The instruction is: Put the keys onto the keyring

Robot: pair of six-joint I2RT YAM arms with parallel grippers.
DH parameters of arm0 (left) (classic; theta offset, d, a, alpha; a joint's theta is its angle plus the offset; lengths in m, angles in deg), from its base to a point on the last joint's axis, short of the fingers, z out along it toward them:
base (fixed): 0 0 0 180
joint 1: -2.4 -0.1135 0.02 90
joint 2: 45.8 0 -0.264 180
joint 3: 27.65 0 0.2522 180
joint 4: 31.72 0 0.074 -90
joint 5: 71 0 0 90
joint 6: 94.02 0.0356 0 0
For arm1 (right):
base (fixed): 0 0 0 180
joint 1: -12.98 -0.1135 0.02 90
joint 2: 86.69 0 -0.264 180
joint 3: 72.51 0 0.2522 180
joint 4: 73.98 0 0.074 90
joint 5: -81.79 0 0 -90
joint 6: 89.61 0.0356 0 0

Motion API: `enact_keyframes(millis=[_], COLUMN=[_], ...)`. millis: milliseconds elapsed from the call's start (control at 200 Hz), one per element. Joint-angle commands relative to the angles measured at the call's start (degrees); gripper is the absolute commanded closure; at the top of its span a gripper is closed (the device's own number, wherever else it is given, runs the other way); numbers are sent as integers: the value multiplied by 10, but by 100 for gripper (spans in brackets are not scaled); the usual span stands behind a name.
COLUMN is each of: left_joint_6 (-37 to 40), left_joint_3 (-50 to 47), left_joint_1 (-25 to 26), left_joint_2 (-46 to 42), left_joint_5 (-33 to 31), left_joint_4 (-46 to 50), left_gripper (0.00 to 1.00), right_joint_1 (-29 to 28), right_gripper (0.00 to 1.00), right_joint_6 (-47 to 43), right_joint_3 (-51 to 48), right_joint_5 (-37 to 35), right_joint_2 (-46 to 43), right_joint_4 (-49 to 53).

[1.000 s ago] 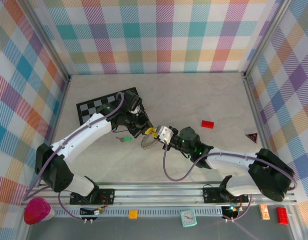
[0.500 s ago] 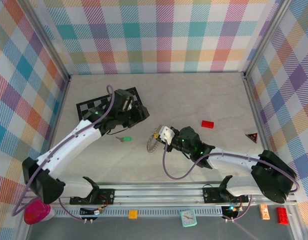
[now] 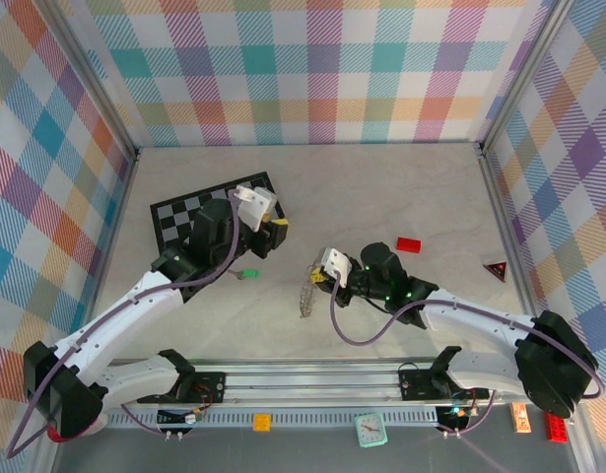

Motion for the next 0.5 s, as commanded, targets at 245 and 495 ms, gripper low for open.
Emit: enact_keyframes(millis=[245, 495], left_joint_6=[366, 381], left_joint_3=[-58, -53], left_joint_1=[-3, -3], left_joint_2=[-33, 13], left_joint_5=[222, 333], left_joint_4=[38, 81], left_gripper=[64, 66], right_joint_1=[9, 10], right_gripper=[100, 100], right_joint_6=[-45, -48], right_joint_3=[51, 59], right_joint_5=[76, 79], right_joint_2=[-39, -48], right_joint_4=[107, 128])
